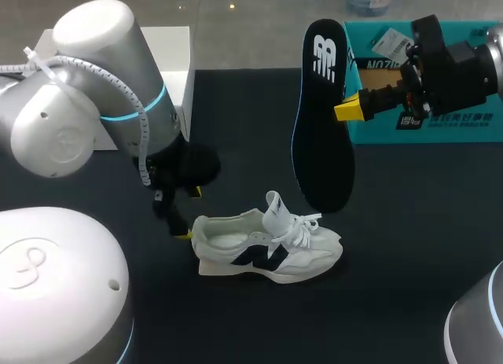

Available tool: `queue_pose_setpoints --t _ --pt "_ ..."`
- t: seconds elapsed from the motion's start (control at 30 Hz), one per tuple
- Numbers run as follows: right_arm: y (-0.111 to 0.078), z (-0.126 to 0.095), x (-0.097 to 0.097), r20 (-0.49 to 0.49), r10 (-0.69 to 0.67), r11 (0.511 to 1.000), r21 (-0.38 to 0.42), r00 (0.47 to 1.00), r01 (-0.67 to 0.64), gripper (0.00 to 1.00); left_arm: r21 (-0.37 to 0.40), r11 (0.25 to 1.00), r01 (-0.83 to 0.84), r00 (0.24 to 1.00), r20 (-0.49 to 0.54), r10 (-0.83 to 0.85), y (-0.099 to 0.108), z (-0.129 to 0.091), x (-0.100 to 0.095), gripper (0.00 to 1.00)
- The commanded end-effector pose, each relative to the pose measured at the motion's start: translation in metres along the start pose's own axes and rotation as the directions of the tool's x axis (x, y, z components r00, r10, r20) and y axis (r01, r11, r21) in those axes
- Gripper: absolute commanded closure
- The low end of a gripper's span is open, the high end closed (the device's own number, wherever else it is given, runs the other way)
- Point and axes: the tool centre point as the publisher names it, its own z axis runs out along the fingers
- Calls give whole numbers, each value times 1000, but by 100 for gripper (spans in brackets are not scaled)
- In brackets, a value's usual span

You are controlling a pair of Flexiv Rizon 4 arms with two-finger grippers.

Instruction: Take the shoe out of the shoebox, open the shoe tongue, remove and reinsert the insole, then place the shoe into the shoebox

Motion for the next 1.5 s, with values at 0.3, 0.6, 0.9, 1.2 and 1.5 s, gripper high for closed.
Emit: queue_pose_setpoints --t 0.3,0.6,0.9,1.2,1.5 --pt "0 2 -1 1 1 1000 2 1000 -1 100 -3 1000 14 999 -39 -14 -51 52 -35 0" --pt "0 2 -1 1 1 1000 2 1000 -1 100 17 1000 -3 999 -43 4 -75 74 -57 0" --pt "0 2 -1 1 1 1000 2 1000 -1 100 41 999 8 998 -64 -5 -95 96 -66 0" --pt "0 2 -1 1 1 1000 2 1000 -1 100 53 998 16 997 -79 -12 -103 106 -65 72" --pt "0 2 -1 1 1 1000 2 1000 -1 100 52 998 22 996 -89 -18 -89 96 -55 100"
